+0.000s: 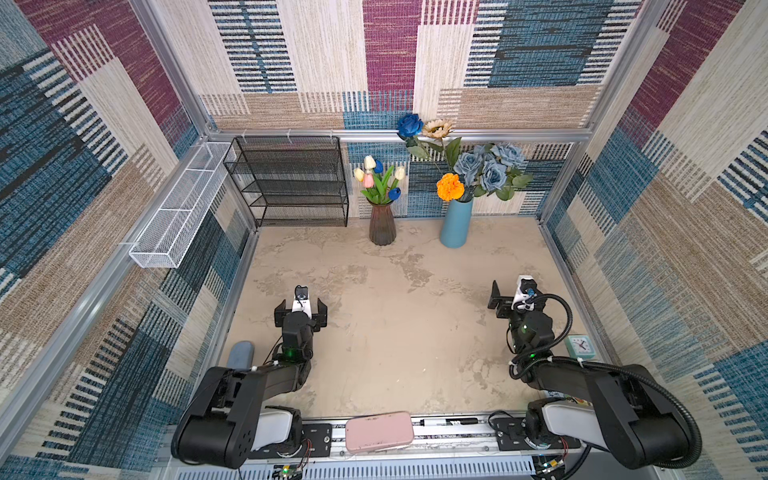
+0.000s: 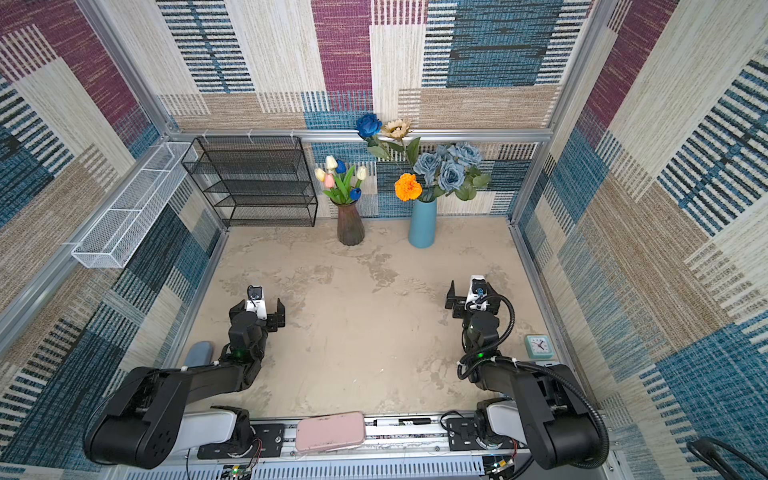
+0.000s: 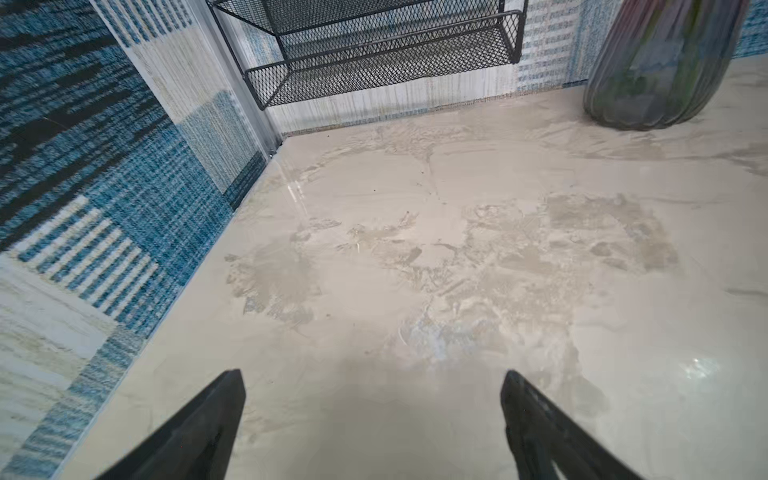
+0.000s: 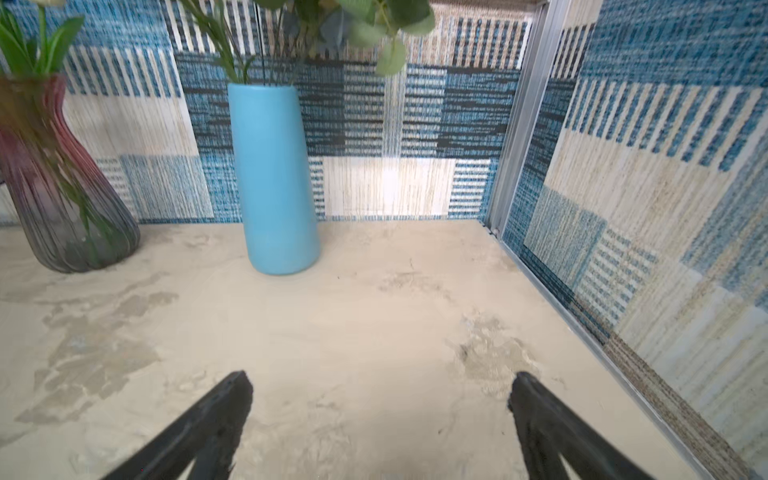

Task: Arrange the flowers into the vase

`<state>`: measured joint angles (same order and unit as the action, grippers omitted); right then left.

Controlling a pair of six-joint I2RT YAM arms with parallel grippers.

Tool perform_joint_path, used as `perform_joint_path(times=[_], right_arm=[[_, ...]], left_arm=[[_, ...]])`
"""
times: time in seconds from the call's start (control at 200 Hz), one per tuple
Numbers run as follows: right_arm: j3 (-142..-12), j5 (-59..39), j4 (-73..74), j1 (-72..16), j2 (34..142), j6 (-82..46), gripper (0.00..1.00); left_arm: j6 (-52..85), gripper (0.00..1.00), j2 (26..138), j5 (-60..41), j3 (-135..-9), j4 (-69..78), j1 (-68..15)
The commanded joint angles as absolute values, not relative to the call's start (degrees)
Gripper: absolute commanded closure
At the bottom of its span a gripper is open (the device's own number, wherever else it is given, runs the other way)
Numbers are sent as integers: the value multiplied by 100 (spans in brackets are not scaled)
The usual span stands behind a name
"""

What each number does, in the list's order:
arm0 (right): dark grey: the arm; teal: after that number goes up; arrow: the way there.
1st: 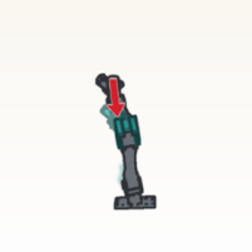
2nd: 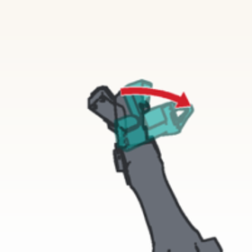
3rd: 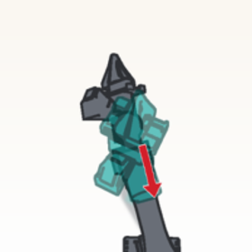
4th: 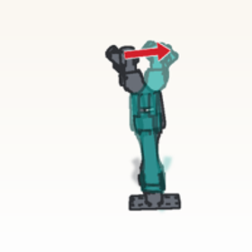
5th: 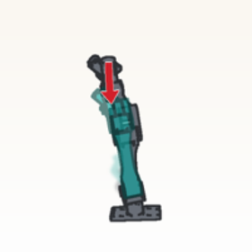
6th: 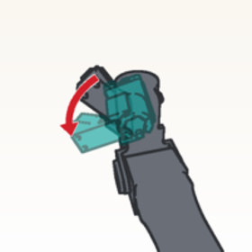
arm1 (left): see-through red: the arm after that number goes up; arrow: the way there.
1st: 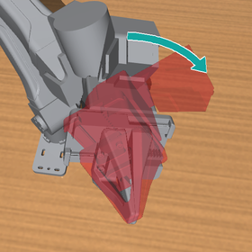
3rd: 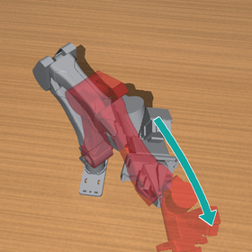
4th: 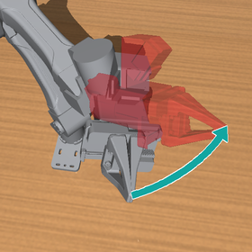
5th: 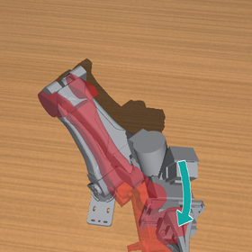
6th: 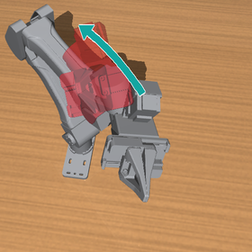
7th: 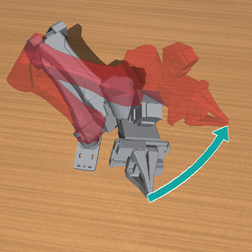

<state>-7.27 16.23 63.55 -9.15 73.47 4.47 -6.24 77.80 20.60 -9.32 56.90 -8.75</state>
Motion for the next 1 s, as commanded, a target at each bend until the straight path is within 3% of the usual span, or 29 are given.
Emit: perform_joint_path(times=[0.0, 0.23, 0.32, 0.426, 0.501, 0.566, 0.631, 0.996], right_arm=[[-650, 1337, 7462, -699, 7688, 489, 0], [-633, 374, 7952, -66, 8278, 78, 0], [-480, -168, 8904, -69, 8886, 322, 0], [-818, -465, 8017, -70, 8756, 448, 0], [-1231, -20, 7246, -44, 8775, 200, 0], [-1260, -189, 7186, 112, 8760, 97, 0], [-1228, -185, 7292, 106, 8786, 110, 0], [-1312, -217, 7177, 106, 8824, 105, 0]], left_arm=[[-635, 1, 8426, 1721, -757, 7621, -835], [-768, 1, 9159, 1371, -912, 8022, -798], [-897, 1, 9180, 1085, -924, 8017, -795], [-920, 1, 8915, 800, -1184, 7149, -755], [-741, 1, 8823, 654, -1533, 6429, -557], [-445, 1, 8791, 559, -2137, 5235, -322], [-188, 1, 8860, -260, -2557, 4512, 130], [-110, 1, 8858, -456, -2527, 4581, 264]])
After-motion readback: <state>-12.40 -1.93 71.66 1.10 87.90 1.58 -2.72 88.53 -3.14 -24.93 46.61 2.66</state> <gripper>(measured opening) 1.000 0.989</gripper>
